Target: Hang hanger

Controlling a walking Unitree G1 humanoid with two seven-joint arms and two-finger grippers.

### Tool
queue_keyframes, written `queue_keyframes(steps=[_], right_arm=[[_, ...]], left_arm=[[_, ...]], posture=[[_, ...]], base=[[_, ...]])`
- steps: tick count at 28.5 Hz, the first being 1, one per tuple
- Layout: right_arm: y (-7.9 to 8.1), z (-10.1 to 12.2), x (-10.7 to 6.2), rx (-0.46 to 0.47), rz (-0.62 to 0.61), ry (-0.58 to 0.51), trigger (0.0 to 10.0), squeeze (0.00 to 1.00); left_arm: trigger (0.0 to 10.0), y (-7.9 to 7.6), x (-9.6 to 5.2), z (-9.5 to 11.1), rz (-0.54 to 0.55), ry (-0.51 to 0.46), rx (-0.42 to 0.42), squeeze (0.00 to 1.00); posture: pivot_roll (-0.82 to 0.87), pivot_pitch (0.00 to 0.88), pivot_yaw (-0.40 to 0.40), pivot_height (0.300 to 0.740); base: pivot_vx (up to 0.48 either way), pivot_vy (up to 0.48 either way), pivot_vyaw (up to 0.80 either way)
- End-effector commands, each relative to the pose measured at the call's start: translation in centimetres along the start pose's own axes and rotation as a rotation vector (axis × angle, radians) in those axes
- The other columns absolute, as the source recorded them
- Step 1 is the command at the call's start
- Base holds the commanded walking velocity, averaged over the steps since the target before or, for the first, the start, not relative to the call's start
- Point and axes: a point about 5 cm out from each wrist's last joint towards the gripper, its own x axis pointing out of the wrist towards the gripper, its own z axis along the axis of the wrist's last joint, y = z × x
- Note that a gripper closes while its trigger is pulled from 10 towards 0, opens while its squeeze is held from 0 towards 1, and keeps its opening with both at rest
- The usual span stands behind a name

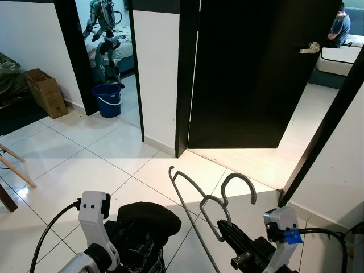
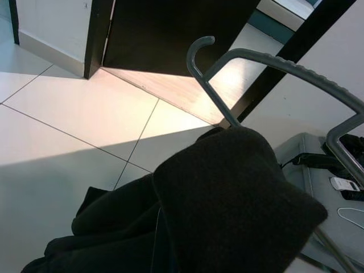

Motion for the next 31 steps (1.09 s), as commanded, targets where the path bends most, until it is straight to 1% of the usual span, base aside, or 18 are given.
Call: queue_keyframes(steps=[1, 11, 14, 19, 22, 23, 29, 31], right_arm=[[0.07, 0.57, -0.13, -0.021, -0.001, -0.029, 10.0, 0.0], [-0.07, 0.49, -0.23, -0.022, -0.005, -0.024, 10.0, 0.0], [-0.35, 0.57, -0.31, -0.028, -0.008, -0.017, 10.0, 0.0], [-0.54, 0.51, -0.38, -0.032, -0.012, -0.009, 10.0, 0.0], [-0.55, 0.48, -0.3, -0.032, -0.015, -0.009, 10.0, 0.0], [-0.53, 0.38, -0.22, -0.031, -0.019, -0.002, 10.0, 0.0], [-0.48, 0.23, -0.01, -0.028, -0.023, 0.006, 10.0, 0.0], [-0.43, 0.1, 0.32, -0.057, -0.015, 0.021, 10.0, 0.0]], left_arm=[[10.0, -0.04, -0.02, 0.09, -0.013, 0.0, 0.003, 0.0], [10.0, -0.11, -0.02, 0.02, -0.013, -0.001, -0.001, 0.0], [10.0, -0.38, 0.14, 0.05, -0.017, -0.006, -0.003, 0.0], [10.0, -0.48, 0.18, 0.06, -0.015, -0.014, -0.005, 0.0], [10.0, -0.38, 0.28, 0.12, -0.014, -0.016, -0.005, 0.0], [10.0, -0.28, 0.32, 0.14, -0.016, -0.012, -0.002, 0.0], [10.0, -0.01, 0.41, 0.16, -0.015, -0.006, 0.003, 0.0], [10.0, 0.39, 0.55, 0.23, 0.002, -0.006, 0.003, 0.0]], posture=[[-0.02, 0.0, -0.021, 0.74], [-0.03, 0.0, -0.022, 0.74], [-0.04, 0.0, -0.043, 0.74], [-0.04, 0.0, -0.04, 0.74], [-0.04, 0.0, -0.037, 0.74], [-0.04, 0.0, -0.024, 0.74], [-0.03, 0.0, -0.021, 0.74], [-0.04, 0.0, -0.025, 0.74]], base=[[0.0, 0.0, 0.0], [0.0, 0.0, 0.0], [0.0, 0.0, 0.0], [0.0, 0.0, 0.0], [0.0, 0.0, 0.0], [0.0, 0.0, 0.0], [0.0, 0.0, 0.0], [0.0, 0.0, 0.33]])
